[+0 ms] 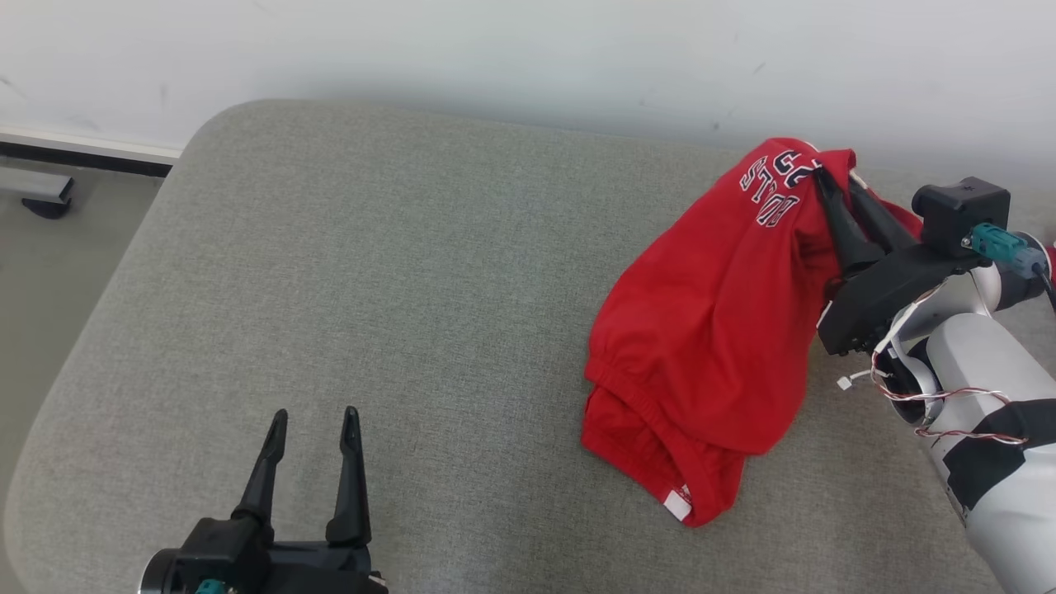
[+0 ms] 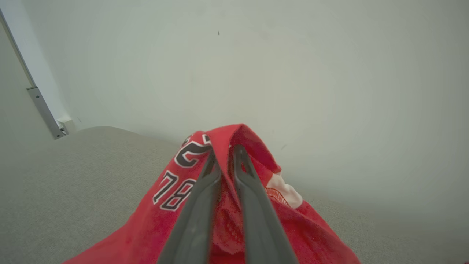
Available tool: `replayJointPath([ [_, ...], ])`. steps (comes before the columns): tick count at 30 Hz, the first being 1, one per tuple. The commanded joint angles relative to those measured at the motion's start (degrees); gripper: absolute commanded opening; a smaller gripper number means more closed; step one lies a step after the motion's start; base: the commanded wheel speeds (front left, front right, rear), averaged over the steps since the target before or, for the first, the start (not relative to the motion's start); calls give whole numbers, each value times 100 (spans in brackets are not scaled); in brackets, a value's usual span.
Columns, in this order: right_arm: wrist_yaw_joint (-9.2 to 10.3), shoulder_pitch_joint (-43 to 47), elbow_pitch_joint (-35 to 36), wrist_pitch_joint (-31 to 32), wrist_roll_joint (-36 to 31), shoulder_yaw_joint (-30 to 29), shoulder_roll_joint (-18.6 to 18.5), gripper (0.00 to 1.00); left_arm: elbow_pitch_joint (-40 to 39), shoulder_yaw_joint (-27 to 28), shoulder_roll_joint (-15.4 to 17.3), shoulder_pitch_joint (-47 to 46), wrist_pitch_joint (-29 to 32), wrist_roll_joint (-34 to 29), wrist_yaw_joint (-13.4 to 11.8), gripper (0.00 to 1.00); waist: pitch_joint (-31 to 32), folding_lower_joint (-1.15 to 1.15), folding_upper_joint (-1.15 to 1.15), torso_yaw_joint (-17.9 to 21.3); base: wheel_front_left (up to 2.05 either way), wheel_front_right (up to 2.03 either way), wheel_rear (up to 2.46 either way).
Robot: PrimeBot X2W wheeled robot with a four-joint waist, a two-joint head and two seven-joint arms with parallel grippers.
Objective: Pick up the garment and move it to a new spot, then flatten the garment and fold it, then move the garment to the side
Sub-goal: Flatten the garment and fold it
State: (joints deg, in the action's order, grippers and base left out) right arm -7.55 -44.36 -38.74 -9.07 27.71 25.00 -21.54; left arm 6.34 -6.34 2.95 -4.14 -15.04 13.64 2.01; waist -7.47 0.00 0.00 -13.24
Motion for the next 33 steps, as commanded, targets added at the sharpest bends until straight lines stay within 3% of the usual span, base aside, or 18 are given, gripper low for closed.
replayJointPath([
  [1, 16, -82, -146, -18, -102, -37, 51, 100, 20, -34, -9, -40, -18, 25, -10, 100, 1, 0, 0, -26, 0, 0, 0],
  [9, 16, 13, -524, -351, -187, -217, 106, 100, -7, -2, -7, 50, -18, -40, -15, 100, 80, 0, 0, 154, 0, 0, 0],
  [16, 16, 420, -159, -574, -155, -471, 118, 100, -52, 163, -7, 160, -18, -185, 46, 100, 226, 0, 0, 482, 0, 0, 0],
  [33, 16, 3288, 2777, -605, -759, -1935, 588, 100, -212, 516, -8, 402, -18, -479, 184, 100, 549, 0, 0, 1182, 0, 0, 0],
])
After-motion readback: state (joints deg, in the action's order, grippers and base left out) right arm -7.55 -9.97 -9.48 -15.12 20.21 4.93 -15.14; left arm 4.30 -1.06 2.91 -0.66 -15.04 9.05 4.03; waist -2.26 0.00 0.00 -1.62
